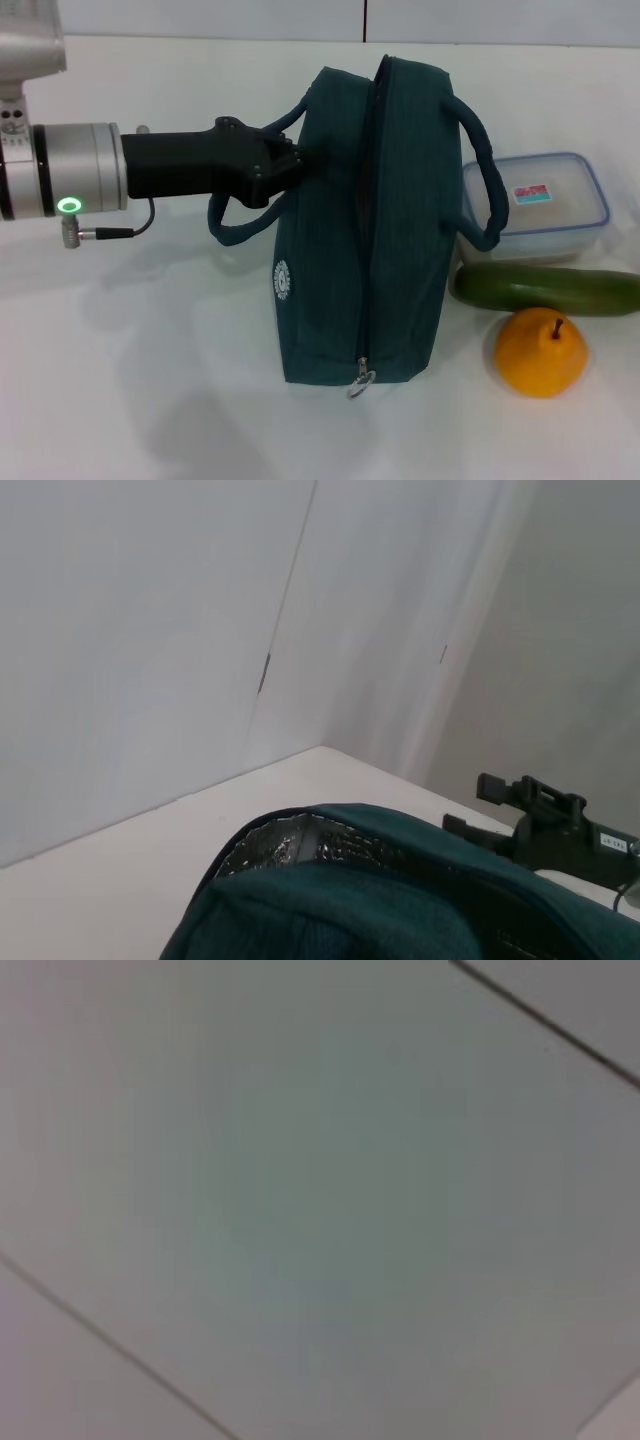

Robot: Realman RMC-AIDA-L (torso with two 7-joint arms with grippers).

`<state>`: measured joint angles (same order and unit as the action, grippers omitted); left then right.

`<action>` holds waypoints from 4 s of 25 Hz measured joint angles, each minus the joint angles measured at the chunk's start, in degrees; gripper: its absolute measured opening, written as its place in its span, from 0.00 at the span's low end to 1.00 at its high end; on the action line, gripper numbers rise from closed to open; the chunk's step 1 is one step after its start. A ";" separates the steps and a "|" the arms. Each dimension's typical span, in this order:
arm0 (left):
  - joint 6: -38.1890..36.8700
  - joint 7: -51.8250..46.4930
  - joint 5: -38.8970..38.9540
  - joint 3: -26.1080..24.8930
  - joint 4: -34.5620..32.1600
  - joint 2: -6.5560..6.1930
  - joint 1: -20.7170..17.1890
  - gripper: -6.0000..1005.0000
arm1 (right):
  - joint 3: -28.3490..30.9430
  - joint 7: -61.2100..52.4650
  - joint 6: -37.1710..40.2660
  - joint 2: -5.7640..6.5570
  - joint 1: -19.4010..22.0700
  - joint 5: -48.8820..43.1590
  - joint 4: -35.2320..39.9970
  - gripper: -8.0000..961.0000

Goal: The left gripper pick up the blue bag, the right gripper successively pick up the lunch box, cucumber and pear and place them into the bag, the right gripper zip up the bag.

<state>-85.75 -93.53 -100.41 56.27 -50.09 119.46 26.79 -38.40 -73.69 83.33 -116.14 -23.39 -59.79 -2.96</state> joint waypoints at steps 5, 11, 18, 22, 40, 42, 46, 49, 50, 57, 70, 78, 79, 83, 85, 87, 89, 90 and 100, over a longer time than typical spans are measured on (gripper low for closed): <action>-0.03 0.80 0.21 0.68 1.22 0.06 0.24 0.05 | 0.78 -2.24 -3.06 -0.04 -0.45 -0.04 -2.19 0.86; -0.11 0.71 0.45 2.36 1.39 0.07 0.29 0.05 | 0.95 -5.61 -4.15 -0.04 -1.00 -0.48 -3.42 0.86; -0.18 0.87 0.92 2.40 1.48 0.03 0.28 0.05 | 0.56 -10.07 -8.30 -0.04 -2.45 -2.15 -3.55 0.86; -0.21 0.88 0.92 2.38 1.45 0.01 0.36 0.05 | 0.58 -11.84 -9.73 -0.04 -3.96 -3.86 -3.78 0.86; -0.21 0.98 0.92 2.35 1.40 0.06 0.11 0.05 | 0.99 -14.94 -9.33 -0.04 -6.67 -5.87 -4.30 0.86; -0.21 0.98 0.92 2.35 1.40 0.06 0.10 0.05 | 0.96 -14.95 -9.31 -0.04 -6.84 -5.87 -4.32 0.84; -0.21 1.01 0.91 2.35 1.45 0.07 -0.09 0.05 | 1.06 -14.98 -9.27 -0.04 -6.91 -5.88 -4.34 0.79; -0.21 1.07 0.91 2.35 1.47 0.05 -0.18 0.05 | 1.12 -14.99 -9.26 -0.04 -6.85 -5.88 -4.34 0.75; -0.21 1.07 0.91 2.35 1.47 0.05 -0.18 0.05 | 1.17 -14.99 -9.22 -0.04 -6.77 -5.88 -4.34 0.74; -0.21 1.55 0.91 2.35 1.49 -0.01 0.05 0.05 | 1.23 -15.00 -8.85 -0.04 -6.78 -5.86 -4.41 0.48; -0.11 1.77 0.83 2.33 1.48 -0.03 0.11 0.05 | 1.02 -11.89 -8.22 -0.04 -6.47 -5.91 -4.43 0.21; -0.11 1.78 0.89 2.26 1.48 0.01 0.11 0.05 | 1.30 -9.59 -7.28 -0.03 -6.19 -5.65 -4.54 0.20; -0.11 1.77 0.89 2.26 1.48 0.03 0.11 0.05 | 1.30 -9.51 -7.23 -0.04 -6.19 -5.70 -4.56 0.20; -0.11 1.77 0.92 2.26 1.48 0.05 0.17 0.05 | 1.31 -9.23 -6.93 -0.04 -5.92 -5.52 -4.37 0.18; -0.13 1.77 0.95 2.24 1.48 0.06 0.23 0.05 | 1.31 -8.67 -6.26 -0.04 -5.71 -5.48 -4.06 0.16; -0.15 1.78 0.97 2.11 1.48 0.07 0.26 0.05 | 1.31 -7.38 -5.14 -0.03 -5.64 -5.47 -3.94 0.14; -0.15 1.77 1.00 2.06 1.48 0.07 0.27 0.05 | 1.31 -5.95 -3.74 -0.04 -5.63 -5.46 -3.81 0.12; -0.16 1.77 1.40 2.03 1.48 0.07 0.26 0.05 | 1.31 -5.47 -3.26 -0.04 -5.62 -5.45 -3.70 0.12; -3.43 -1.24 5.59 0.27 0.90 -1.21 -0.19 0.05 | 0.91 -2.91 6.29 0.07 -3.43 -5.56 3.79 0.12</action>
<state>-89.18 -94.77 -94.81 56.54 -49.18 118.25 26.59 -37.49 -76.60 89.63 -116.07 -26.82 -65.35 0.83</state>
